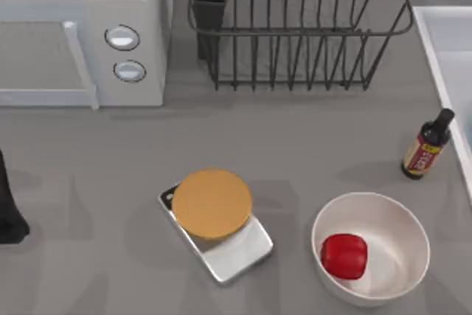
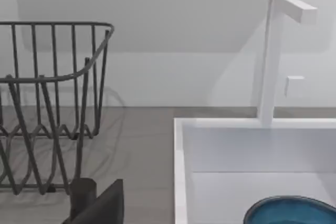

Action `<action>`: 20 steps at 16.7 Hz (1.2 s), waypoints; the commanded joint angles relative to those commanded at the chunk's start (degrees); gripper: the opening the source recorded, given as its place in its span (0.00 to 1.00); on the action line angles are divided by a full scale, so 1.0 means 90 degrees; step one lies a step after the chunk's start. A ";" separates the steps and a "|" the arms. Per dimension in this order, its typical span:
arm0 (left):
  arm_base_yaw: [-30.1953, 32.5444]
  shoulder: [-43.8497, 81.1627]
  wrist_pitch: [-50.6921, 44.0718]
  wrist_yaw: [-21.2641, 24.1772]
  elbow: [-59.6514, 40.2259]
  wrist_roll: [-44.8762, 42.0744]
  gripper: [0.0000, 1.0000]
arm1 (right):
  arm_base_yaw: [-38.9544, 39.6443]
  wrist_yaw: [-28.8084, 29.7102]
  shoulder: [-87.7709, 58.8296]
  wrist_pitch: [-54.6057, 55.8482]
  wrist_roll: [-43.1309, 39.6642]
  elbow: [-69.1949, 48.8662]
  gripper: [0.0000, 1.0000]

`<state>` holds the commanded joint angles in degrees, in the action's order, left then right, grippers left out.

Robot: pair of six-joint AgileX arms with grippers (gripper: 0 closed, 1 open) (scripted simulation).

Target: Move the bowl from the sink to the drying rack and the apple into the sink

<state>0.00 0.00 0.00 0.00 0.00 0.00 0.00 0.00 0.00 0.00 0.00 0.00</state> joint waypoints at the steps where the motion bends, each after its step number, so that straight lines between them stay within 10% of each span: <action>1: 0.0000 0.0000 0.0000 0.0000 0.0000 0.0000 1.00 | 0.0000 0.0000 0.0000 0.0000 0.0000 0.0000 1.00; 8: 0.0000 0.0000 0.0000 0.0000 0.0000 0.0000 1.00 | -0.0443 -0.0011 -0.1266 -0.0579 0.0124 -0.0769 1.00; 20: 0.0000 0.0000 0.0000 0.0000 0.0000 0.0000 1.00 | -0.2231 -0.0064 -0.8289 -0.3785 0.0086 -0.5684 1.00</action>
<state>0.00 0.00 0.00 0.00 0.00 0.00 -20.08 -0.57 -74.60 -34.06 0.77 -51.15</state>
